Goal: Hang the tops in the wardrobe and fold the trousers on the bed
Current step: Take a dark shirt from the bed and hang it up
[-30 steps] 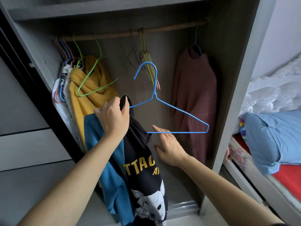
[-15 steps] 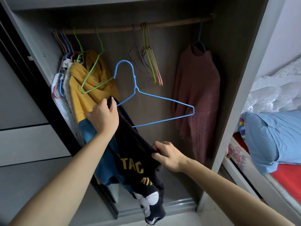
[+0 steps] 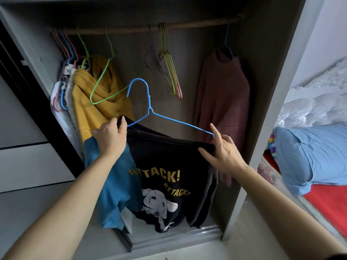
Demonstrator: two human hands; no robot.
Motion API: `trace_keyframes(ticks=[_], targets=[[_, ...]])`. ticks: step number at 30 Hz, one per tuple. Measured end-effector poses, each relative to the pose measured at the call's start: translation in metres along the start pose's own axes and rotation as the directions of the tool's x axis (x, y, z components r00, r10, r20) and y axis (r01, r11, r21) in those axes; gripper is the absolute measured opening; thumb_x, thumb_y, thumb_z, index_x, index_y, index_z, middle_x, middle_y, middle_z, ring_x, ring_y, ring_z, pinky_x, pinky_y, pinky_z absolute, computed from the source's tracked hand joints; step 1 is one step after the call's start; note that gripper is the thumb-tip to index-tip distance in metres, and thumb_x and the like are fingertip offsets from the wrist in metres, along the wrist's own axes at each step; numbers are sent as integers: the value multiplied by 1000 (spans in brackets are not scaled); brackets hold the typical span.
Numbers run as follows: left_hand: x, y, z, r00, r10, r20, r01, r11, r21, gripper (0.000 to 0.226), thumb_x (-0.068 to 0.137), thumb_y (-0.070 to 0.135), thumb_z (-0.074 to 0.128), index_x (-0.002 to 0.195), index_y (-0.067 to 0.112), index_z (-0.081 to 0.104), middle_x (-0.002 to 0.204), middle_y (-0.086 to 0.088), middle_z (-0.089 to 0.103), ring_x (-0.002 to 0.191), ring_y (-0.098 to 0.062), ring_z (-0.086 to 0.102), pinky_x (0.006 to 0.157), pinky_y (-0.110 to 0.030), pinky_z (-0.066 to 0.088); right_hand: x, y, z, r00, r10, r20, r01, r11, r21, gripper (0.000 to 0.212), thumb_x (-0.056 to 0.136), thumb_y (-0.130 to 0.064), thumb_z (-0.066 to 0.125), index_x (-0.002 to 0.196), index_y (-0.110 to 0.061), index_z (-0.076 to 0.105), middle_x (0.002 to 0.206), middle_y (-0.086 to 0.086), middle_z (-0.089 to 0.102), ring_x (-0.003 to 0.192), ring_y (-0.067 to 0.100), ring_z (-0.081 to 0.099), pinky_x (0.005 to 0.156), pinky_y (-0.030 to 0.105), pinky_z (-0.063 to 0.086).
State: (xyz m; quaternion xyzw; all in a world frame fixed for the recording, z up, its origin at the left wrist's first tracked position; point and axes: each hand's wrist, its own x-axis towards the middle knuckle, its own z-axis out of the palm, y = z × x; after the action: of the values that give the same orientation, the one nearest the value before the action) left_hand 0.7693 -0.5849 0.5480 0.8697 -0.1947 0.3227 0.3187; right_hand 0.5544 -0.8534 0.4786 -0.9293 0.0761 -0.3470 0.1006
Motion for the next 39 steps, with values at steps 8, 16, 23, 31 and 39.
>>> trace_keyframes(ticks=[8, 16, 23, 31, 39], targets=[[-3, 8, 0, 999, -30, 42, 31, 999, -26, 43, 104, 31, 40, 66, 10, 43, 60, -7, 50, 66, -28, 42, 81, -45, 32, 5, -4, -8, 997, -43, -59, 40, 998, -40, 35, 94, -29, 66, 121, -7, 68, 92, 3, 76, 87, 20, 71, 98, 35, 40], [-8, 60, 11, 997, 66, -45, -69, 995, -67, 38, 102, 33, 39, 70, 14, 45, 62, -12, 60, 64, -35, 52, 72, -40, 32, 11, -12, -7, 996, -47, -73, 44, 998, -39, 23, 95, -24, 62, 115, -15, 71, 90, -4, 72, 83, 20, 67, 89, 35, 41], [18, 41, 17, 996, -77, -55, 70, 989, -131, 43, 97, 31, 39, 71, 3, 58, 75, -28, 65, 69, -45, 55, 66, -42, 38, -22, 12, -5, 979, -196, -57, 181, 962, -204, 51, 95, -43, 63, 137, -17, 53, 87, -11, 66, 84, 15, 56, 99, 41, 37], [23, 33, 19, 997, 75, -12, -76, 988, -136, 41, 93, 31, 35, 59, 11, 45, 53, -5, 44, 53, -31, 37, 64, -35, 29, -19, 19, -22, 965, -260, 28, 254, 909, -329, 32, 103, -31, 45, 129, -22, 61, 95, -5, 61, 86, 22, 56, 100, 45, 37], [14, 28, 23, 953, 297, -56, -300, 951, -79, 37, 95, 23, 42, 60, 12, 46, 46, -11, 47, 42, -38, 43, 56, -32, 26, 10, 4, -19, 982, -183, -35, 176, 974, -145, 25, 104, -25, 40, 118, -22, 60, 102, -6, 57, 92, 19, 51, 96, 37, 37]])
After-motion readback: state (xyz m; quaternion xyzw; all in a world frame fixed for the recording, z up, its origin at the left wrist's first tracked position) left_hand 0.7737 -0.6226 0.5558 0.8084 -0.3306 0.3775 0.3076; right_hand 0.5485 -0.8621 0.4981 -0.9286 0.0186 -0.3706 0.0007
